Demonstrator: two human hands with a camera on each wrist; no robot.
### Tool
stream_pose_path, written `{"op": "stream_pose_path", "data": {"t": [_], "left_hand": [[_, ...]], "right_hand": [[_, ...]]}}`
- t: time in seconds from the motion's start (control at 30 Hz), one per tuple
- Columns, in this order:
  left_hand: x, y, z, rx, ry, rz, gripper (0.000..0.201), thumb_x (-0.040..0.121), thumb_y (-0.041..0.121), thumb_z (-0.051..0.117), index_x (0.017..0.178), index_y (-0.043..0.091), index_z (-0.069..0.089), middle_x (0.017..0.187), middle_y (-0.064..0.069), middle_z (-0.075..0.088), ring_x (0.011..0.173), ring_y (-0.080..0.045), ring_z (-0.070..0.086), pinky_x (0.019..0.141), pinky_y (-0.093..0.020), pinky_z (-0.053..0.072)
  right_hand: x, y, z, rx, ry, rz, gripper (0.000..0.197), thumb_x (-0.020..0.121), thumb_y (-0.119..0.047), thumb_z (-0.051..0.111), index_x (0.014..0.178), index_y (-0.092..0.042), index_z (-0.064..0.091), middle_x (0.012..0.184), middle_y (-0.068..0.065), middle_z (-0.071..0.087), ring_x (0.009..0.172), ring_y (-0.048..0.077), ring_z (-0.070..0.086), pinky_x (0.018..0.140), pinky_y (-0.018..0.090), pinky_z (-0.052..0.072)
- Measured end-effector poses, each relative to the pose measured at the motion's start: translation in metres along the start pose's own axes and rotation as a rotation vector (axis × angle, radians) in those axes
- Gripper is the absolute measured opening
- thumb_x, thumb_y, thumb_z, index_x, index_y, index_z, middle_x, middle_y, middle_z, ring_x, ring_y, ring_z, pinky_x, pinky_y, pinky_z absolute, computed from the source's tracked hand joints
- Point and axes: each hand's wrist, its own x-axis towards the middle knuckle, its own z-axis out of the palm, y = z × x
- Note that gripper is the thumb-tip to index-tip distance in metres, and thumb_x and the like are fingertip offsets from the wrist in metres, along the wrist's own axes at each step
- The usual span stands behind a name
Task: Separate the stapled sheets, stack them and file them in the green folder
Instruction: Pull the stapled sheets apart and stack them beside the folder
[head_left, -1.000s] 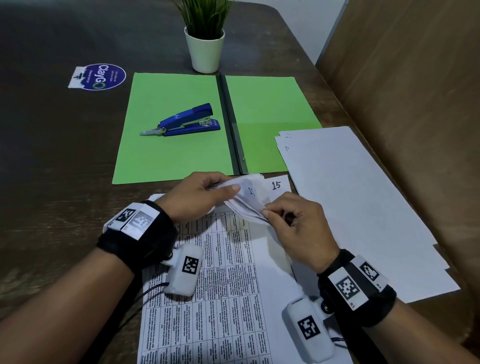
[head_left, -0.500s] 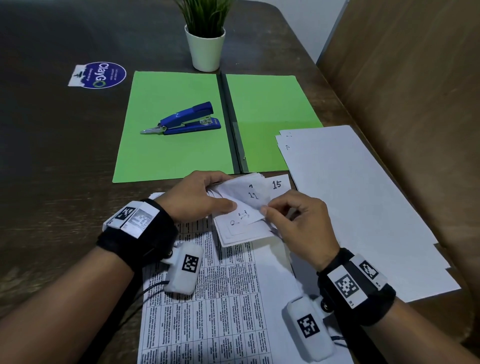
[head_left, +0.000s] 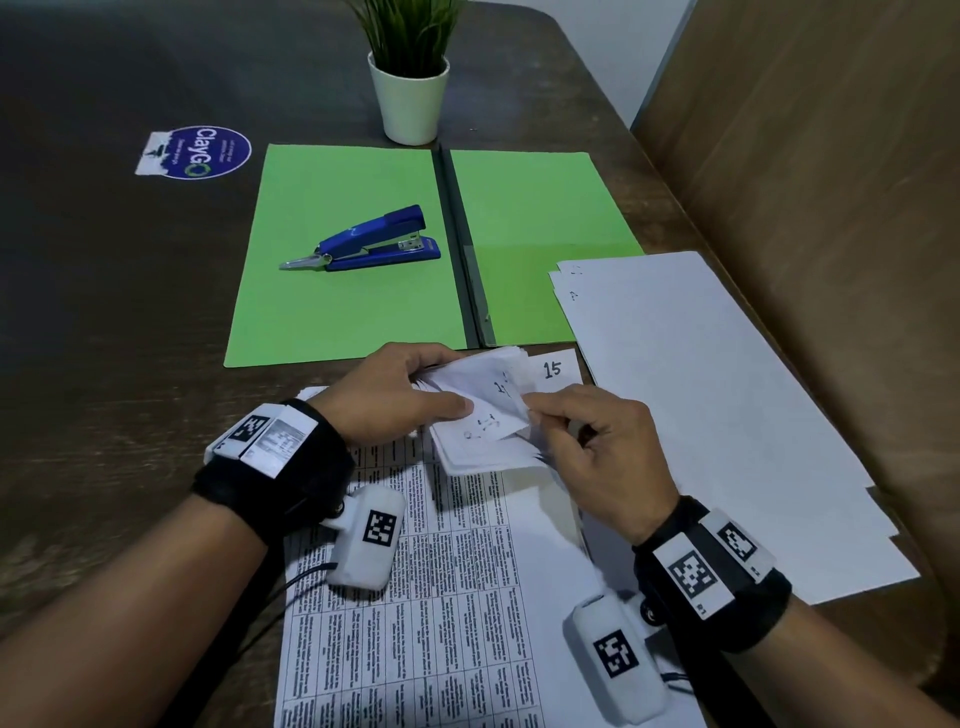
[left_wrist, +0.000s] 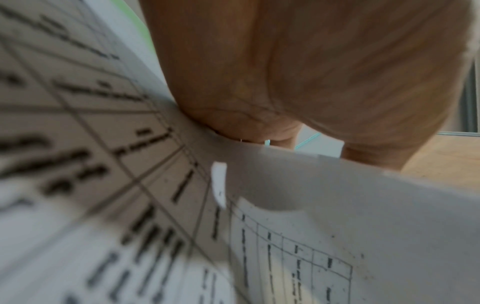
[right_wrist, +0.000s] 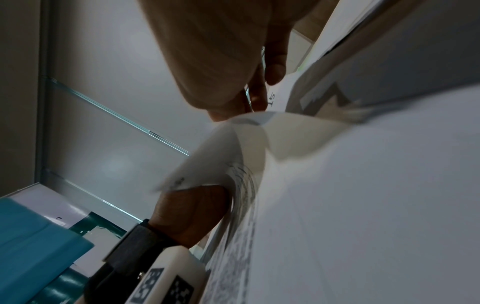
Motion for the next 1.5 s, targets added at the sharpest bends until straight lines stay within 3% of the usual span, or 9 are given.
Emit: {"op": "stream_pose_path", "data": {"t": [0.07, 0.17, 0.33, 0.5, 0.67, 0.8, 0.93, 1.1, 1.5], "left_hand": [[0.001, 0.0, 0.0, -0.021, 0.004, -0.002, 0.032, 0.071, 0.04, 0.073, 0.101, 0.028, 0.073, 0.1, 0.002, 0.078, 0.096, -0.029, 0.072, 0.093, -0.05, 0.056], [0.002, 0.0, 0.002, -0.026, 0.025, -0.005, 0.029, 0.09, 0.053, 0.065, 0.098, 0.027, 0.075, 0.096, 0.008, 0.077, 0.085, -0.006, 0.069, 0.082, -0.027, 0.052], [0.003, 0.001, 0.007, -0.037, 0.08, -0.004, 0.024, 0.098, 0.038, 0.058, 0.096, 0.021, 0.075, 0.087, 0.002, 0.073, 0.061, 0.004, 0.058, 0.057, -0.012, 0.042], [0.006, -0.004, 0.005, -0.028, 0.067, -0.041, 0.011, 0.091, 0.02, 0.071, 0.101, 0.021, 0.074, 0.098, -0.007, 0.078, 0.077, -0.017, 0.066, 0.073, -0.031, 0.051], [0.005, -0.003, 0.004, 0.041, 0.055, -0.029, 0.024, 0.086, 0.015, 0.076, 0.108, 0.025, 0.072, 0.097, 0.003, 0.078, 0.083, -0.017, 0.074, 0.074, -0.028, 0.059], [0.004, -0.004, 0.002, 0.045, 0.033, -0.024, 0.027, 0.083, 0.013, 0.076, 0.106, 0.026, 0.072, 0.097, 0.003, 0.078, 0.089, -0.023, 0.075, 0.087, -0.042, 0.06], [0.002, -0.002, 0.001, 0.041, 0.024, -0.021, 0.037, 0.067, 0.029, 0.074, 0.103, 0.03, 0.072, 0.095, 0.007, 0.078, 0.088, -0.016, 0.074, 0.088, -0.04, 0.06], [0.002, -0.002, 0.002, 0.034, 0.029, -0.028, 0.039, 0.065, 0.035, 0.07, 0.104, 0.029, 0.072, 0.097, 0.004, 0.078, 0.093, -0.026, 0.073, 0.09, -0.049, 0.058], [0.004, -0.006, 0.005, -0.03, 0.118, 0.164, 0.027, 0.069, 0.011, 0.072, 0.091, 0.025, 0.063, 0.098, 0.0, 0.072, 0.082, -0.02, 0.066, 0.075, -0.035, 0.055]], "right_hand": [[0.0, 0.0, -0.001, -0.018, 0.005, -0.023, 0.026, 0.084, -0.003, 0.063, 0.099, -0.017, 0.079, 0.075, -0.01, 0.069, 0.07, 0.015, 0.064, 0.065, 0.034, 0.054], [0.001, 0.0, 0.0, -0.031, -0.001, -0.046, 0.024, 0.085, -0.005, 0.066, 0.099, -0.018, 0.079, 0.074, -0.018, 0.064, 0.069, 0.014, 0.062, 0.065, 0.033, 0.053], [0.001, 0.002, 0.0, -0.073, -0.041, -0.065, 0.021, 0.088, -0.008, 0.067, 0.099, -0.021, 0.079, 0.073, -0.016, 0.064, 0.069, 0.013, 0.056, 0.064, 0.026, 0.048], [0.001, -0.005, 0.0, -0.028, -0.04, 0.011, 0.019, 0.087, -0.02, 0.07, 0.105, -0.022, 0.077, 0.081, -0.014, 0.068, 0.077, 0.018, 0.061, 0.066, 0.038, 0.053], [0.003, -0.012, -0.003, 0.016, -0.066, 0.175, 0.027, 0.094, -0.04, 0.061, 0.111, -0.024, 0.075, 0.097, -0.014, 0.071, 0.09, 0.009, 0.065, 0.079, 0.035, 0.055], [0.004, -0.007, -0.002, 0.005, -0.091, 0.195, 0.021, 0.092, -0.031, 0.069, 0.11, -0.021, 0.075, 0.093, -0.01, 0.07, 0.085, 0.012, 0.063, 0.074, 0.038, 0.055], [0.002, -0.001, 0.002, 0.038, -0.095, 0.172, 0.015, 0.088, -0.021, 0.072, 0.101, -0.022, 0.078, 0.088, -0.009, 0.07, 0.084, 0.016, 0.064, 0.071, 0.038, 0.054], [0.001, 0.004, 0.003, -0.003, -0.105, 0.123, 0.013, 0.084, -0.023, 0.072, 0.095, -0.023, 0.079, 0.092, -0.009, 0.073, 0.088, 0.018, 0.062, 0.078, 0.036, 0.052], [-0.001, 0.002, 0.003, 0.024, -0.119, 0.153, 0.012, 0.084, -0.024, 0.07, 0.093, -0.024, 0.077, 0.087, -0.024, 0.067, 0.088, 0.015, 0.059, 0.078, 0.026, 0.047]]}}
